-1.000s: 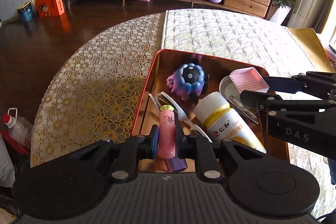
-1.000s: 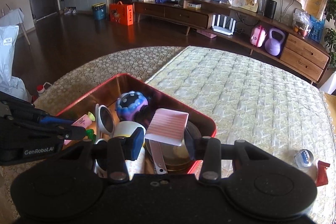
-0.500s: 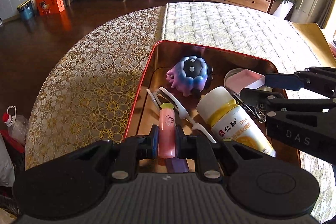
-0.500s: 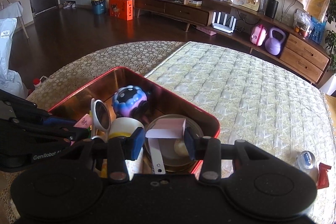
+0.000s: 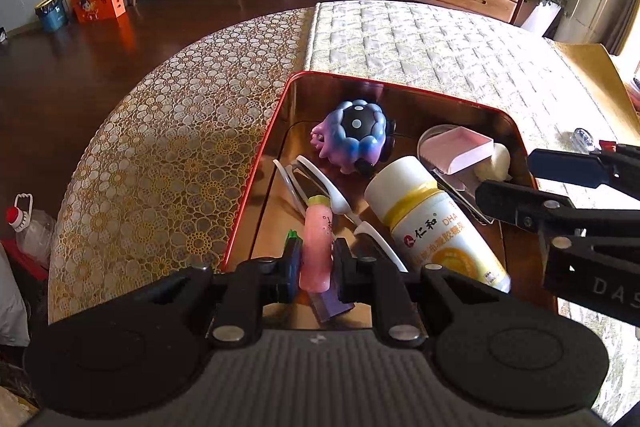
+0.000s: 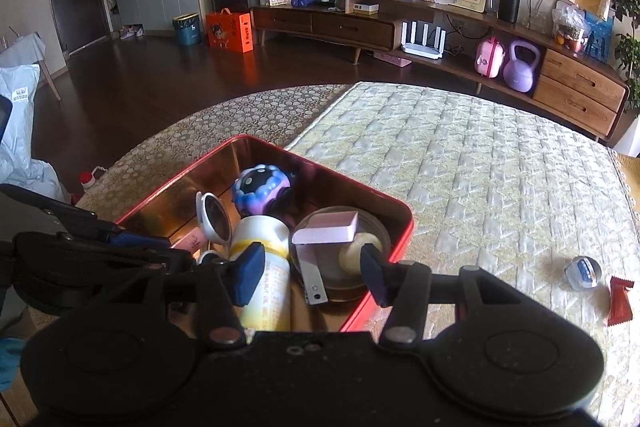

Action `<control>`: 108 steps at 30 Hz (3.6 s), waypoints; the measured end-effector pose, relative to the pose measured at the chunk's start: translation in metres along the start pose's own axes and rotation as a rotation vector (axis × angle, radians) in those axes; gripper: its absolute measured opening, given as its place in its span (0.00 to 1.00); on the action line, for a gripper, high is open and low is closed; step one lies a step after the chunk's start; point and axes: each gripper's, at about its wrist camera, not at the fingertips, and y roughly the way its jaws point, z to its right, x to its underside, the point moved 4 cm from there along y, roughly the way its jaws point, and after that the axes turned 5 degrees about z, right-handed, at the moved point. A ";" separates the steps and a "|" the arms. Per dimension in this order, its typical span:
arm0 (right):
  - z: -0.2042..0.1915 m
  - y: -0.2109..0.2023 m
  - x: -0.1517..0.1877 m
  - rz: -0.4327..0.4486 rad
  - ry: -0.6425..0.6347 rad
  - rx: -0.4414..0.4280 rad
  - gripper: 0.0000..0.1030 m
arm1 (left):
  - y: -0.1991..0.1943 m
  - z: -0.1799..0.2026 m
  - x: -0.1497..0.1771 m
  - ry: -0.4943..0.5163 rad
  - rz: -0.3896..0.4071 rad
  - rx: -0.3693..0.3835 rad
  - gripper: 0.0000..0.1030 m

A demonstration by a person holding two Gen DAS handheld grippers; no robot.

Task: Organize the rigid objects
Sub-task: 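Open both tools to release the marker and tray into the box, then move both tools back toward the round tin and red snack packet, then grasp the round blue-labelled tin with the left tool while the right tool grasps the red packet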

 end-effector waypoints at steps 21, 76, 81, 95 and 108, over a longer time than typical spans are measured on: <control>0.017 -0.087 0.008 0.101 0.114 -0.021 0.73 | -0.069 0.035 -0.004 0.036 0.122 0.058 0.22; 0.237 -0.088 0.090 0.123 0.139 0.196 0.93 | 0.032 0.288 -0.059 0.146 0.146 0.253 0.81; 0.253 -0.067 0.093 0.106 0.187 0.173 0.86 | 0.057 0.303 -0.060 0.160 0.134 0.249 0.81; 0.270 -0.030 0.098 0.080 0.178 0.174 0.73 | 0.115 0.324 -0.064 0.203 0.102 0.261 0.81; 0.267 -0.012 0.091 0.105 0.117 0.194 0.48 | 0.137 0.328 -0.072 0.214 0.125 0.246 0.80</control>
